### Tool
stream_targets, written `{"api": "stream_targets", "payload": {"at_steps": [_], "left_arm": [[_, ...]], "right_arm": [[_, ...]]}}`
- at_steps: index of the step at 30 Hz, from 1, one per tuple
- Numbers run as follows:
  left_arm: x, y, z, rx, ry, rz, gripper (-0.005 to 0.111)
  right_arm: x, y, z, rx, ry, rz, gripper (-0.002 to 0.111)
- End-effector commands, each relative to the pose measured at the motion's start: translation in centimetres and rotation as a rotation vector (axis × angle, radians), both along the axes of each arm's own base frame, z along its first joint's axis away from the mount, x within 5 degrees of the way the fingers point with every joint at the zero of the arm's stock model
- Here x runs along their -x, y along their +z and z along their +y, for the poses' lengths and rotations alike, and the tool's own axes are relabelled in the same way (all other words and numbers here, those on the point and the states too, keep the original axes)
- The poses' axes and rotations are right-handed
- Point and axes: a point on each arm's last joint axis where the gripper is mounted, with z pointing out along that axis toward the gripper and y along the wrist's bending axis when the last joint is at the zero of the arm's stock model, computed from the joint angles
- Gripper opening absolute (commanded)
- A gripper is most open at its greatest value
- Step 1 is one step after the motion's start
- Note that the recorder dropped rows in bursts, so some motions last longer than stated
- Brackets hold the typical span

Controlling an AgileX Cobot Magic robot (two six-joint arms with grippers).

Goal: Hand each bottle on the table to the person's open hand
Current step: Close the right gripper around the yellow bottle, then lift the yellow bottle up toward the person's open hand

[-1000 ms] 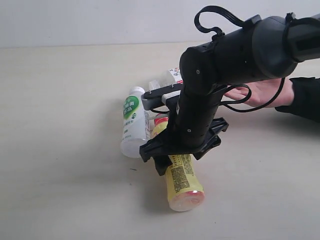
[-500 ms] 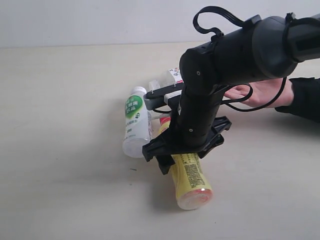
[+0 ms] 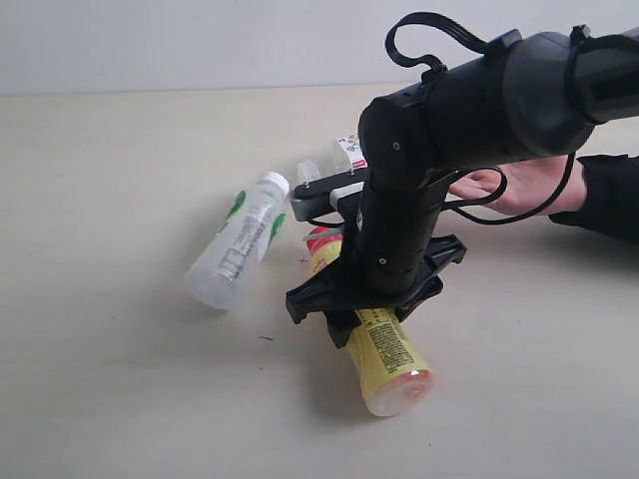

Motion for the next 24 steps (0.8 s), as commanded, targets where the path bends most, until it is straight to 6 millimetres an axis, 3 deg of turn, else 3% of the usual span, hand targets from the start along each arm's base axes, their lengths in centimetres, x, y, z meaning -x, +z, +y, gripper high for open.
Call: {"api": "stream_targets", "payload": {"at_steps": [1,4,24], "left_arm": [[0.05,0.04,0.0,0.008,0.001,-0.008,0.007],[0.05,0.04,0.0,0.008,0.001,-0.008,0.007],[0.05,0.04,0.0,0.008,0.001,-0.008,0.007]], "right_arm": [[0.07,0.01,-0.02,0.013,-0.009,0.01,0.011],[0.06,0.01,-0.01,0.012,-0.017,0.009,0.004],[0.03,0.01,-0.06,0.017,-0.01,0.005,0.003]]}}
